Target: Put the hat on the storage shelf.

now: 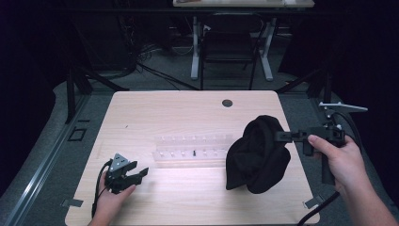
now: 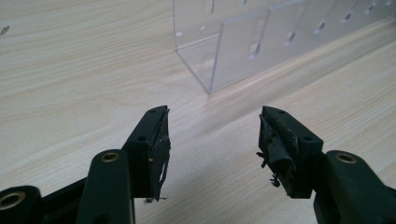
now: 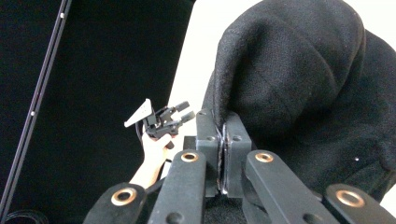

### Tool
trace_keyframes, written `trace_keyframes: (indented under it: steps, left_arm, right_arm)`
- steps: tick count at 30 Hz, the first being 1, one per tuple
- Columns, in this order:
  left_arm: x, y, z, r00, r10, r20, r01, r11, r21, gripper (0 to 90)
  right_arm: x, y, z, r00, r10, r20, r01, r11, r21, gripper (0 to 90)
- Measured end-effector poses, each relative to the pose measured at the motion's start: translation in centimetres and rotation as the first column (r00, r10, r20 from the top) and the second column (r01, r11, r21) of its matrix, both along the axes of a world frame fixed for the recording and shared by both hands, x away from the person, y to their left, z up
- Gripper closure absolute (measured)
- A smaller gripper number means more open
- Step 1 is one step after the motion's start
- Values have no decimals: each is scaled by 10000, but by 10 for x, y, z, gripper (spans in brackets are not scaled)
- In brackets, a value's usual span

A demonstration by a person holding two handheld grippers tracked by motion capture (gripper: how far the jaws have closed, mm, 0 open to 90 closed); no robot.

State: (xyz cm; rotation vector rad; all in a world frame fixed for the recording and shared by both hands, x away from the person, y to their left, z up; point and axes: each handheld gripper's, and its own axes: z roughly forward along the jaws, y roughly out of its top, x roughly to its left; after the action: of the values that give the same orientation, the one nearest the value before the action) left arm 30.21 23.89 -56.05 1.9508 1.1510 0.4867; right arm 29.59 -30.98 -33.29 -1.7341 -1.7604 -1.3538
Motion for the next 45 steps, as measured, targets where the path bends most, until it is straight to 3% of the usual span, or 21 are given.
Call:
trace_keyframes:
  steps: [13, 35, 45]
  left_arm:
    - [0, 0, 1, 10000, -15, -3, 15, 10000, -5, 436]
    - [1, 1, 1, 10000, -57, 9, 57, 10000, -63, 436]
    - [1, 1, 1, 10000, -49, 7, 49, 10000, -77, 436]
  right_arm:
    - [15, 14, 23, 9968, 239, 766, -251, 9996, 152, 880]
    - [52, 53, 39, 9945, 550, 894, -562, 9984, 105, 880]
    - [66, 70, 36, 9925, 575, 1080, -572, 9983, -56, 880]
